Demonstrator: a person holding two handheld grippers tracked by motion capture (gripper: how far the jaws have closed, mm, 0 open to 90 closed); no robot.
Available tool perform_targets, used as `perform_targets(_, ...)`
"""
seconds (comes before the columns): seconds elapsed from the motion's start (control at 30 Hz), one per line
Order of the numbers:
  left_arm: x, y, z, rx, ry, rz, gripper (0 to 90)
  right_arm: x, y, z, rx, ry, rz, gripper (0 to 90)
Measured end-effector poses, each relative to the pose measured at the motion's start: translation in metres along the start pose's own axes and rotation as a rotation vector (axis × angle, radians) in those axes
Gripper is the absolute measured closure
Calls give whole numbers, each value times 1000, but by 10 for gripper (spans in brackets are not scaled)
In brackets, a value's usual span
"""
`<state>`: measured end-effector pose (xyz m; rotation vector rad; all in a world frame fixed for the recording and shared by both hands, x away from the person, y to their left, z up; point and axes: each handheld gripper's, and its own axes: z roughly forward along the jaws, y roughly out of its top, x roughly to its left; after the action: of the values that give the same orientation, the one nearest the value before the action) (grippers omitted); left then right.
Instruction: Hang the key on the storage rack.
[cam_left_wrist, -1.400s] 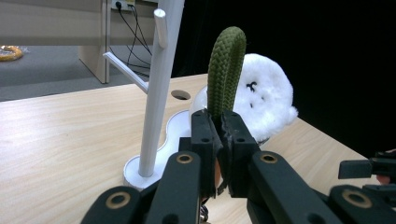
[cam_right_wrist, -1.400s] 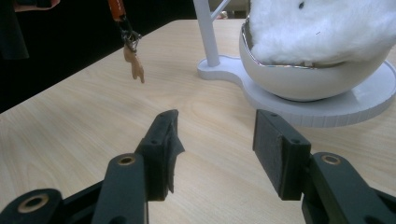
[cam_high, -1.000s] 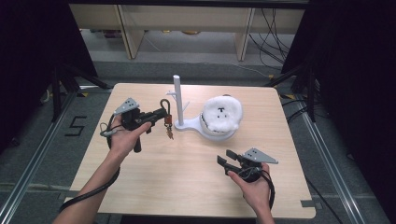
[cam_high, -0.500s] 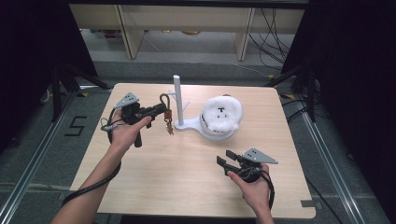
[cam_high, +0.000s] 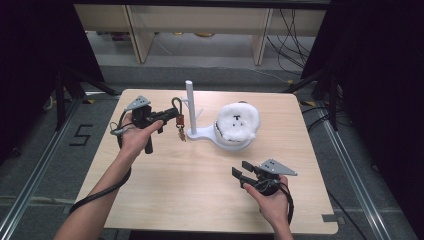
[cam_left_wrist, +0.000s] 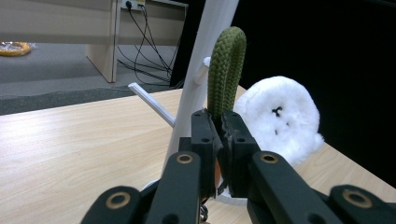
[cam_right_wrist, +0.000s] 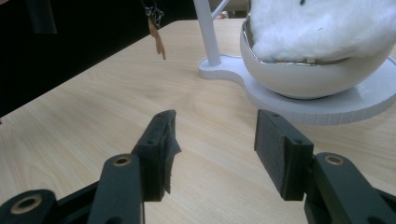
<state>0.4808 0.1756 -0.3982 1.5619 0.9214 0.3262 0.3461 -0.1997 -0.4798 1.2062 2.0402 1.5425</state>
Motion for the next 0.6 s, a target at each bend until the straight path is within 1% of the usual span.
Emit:
perform_targets(0.03,1,0,1,3,2,-3,846,0,0,1,-2,-2,-5,493)
perform_targets(0.13,3,1,3,7,3,-10,846,2,-1,1,0,17,34,492)
perform_targets(0.17,4,1,4,6,4,-14,846,2,0,0,12,5,38,492)
perform_targets(0.23,5,2,5,9,4,-15,846,2,0,-1,13,6,37,491)
perform_targets(0.27,5,2,5,12,4,-16,846,1,0,2,-11,22,18,491)
perform_targets(0.37,7,3,8,22,3,-29,845,0,-1,2,-15,16,14,491)
perform_targets(0.43,8,3,9,24,7,-34,845,0,-1,1,-1,10,10,491)
perform_targets(0.47,9,3,11,22,6,-37,845,-1,-1,2,-13,19,1,490)
perform_targets(0.5,9,3,11,24,10,-41,845,1,-1,1,-4,17,22,490)
perform_targets(0.57,10,4,13,24,10,-46,845,1,-1,1,-5,23,24,490)
perform_targets(0.6,10,4,14,25,12,-49,846,1,-2,3,-13,24,13,490)
